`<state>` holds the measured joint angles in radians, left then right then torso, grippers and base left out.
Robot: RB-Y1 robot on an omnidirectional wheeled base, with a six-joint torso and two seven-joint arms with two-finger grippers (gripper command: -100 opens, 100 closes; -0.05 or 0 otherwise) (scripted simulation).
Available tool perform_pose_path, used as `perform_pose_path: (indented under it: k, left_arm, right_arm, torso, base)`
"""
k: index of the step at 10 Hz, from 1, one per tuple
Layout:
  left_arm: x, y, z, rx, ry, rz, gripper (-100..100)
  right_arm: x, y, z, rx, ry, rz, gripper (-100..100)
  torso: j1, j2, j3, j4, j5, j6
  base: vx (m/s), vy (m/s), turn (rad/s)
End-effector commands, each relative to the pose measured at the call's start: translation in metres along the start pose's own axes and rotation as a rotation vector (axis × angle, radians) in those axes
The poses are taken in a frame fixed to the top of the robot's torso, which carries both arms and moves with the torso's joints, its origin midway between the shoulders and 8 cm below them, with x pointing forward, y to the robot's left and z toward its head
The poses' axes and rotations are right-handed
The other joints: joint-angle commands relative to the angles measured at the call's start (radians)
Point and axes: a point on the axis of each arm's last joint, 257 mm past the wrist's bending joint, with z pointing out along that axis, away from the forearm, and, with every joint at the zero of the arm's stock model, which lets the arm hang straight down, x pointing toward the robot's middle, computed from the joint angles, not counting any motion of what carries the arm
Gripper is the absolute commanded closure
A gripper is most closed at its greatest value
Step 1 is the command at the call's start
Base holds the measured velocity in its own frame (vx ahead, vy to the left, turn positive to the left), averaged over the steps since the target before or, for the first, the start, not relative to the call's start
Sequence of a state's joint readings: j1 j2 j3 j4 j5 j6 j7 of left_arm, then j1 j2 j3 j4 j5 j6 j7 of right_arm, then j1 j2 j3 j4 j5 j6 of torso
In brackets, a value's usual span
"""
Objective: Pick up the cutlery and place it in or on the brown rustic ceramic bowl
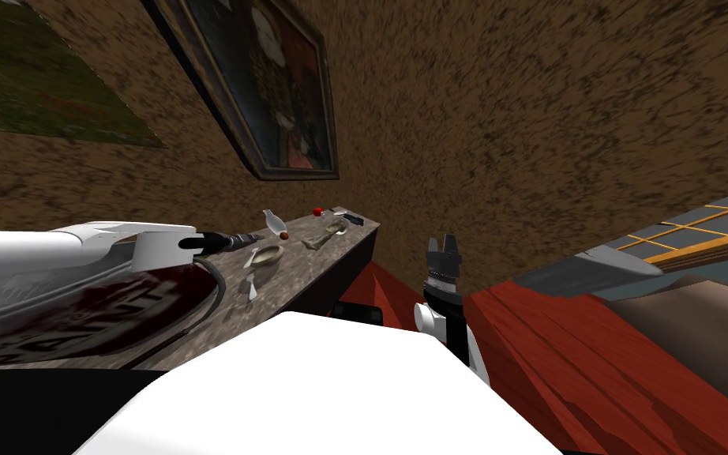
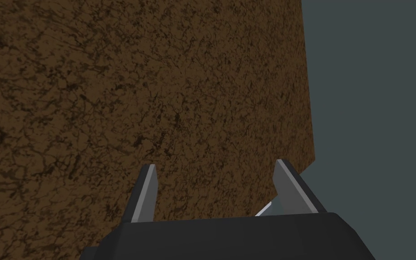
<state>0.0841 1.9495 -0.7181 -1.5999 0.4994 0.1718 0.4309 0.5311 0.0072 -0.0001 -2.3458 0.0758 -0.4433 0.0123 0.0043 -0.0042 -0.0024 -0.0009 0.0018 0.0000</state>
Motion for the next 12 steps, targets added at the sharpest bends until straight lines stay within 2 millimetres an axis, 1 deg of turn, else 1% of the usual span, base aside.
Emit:
perform_pose_path:
  k: [1,3,6,7,12]
  left_arm:
    - [-0.0046,-0.006,-0.0069,0.001,0.0,0.003,-100]
    - [-0.0106,-0.0128,-0.0157,0.002,-0.001,0.005,-100]
    - [-0.0103,-0.0125,-0.0158,0.002,-0.001,0.0,-100]
    - [-0.0105,-0.0127,-0.0158,0.002,-0.001,0.003,0]
    - [-0.0105,-0.0127,-0.0158,0.002,-0.001,0.003,0]
  right_arm:
    - [0.0,0.0,0.0,0.0,0.0,0.0,0]
    - [0.0,0.0,0.0,0.0,0.0,0.0,0]
    - [0.0,0.0,0.0,0.0,0.0,0.0,0]
    - [0.0,0.0,0.0,0.0,0.0,0.0,0]
    - [0.0,0.0,0.0,0.0,0.0,0.0,0]
  torso:
    - [0.0,0.0,0.0,0.0,0.0,0.0]
    - [0.0,0.0,0.0,0.0,0.0,0.0]
    - [0.0,0.0,0.0,0.0,0.0,0.0]
    - [0.0,0.0,0.0,0.0,0.0,0.0]
    - [0.0,0.0,0.0,0.0,0.0,0.0]
  base:
    - [-0.005,0.01,0.02]
    - [-0.002,0.004,0.004]
    - [0.0,0.0,0.0]
    - [0.0,0.0,0.0]
    - [0.0,0.0,0.0]
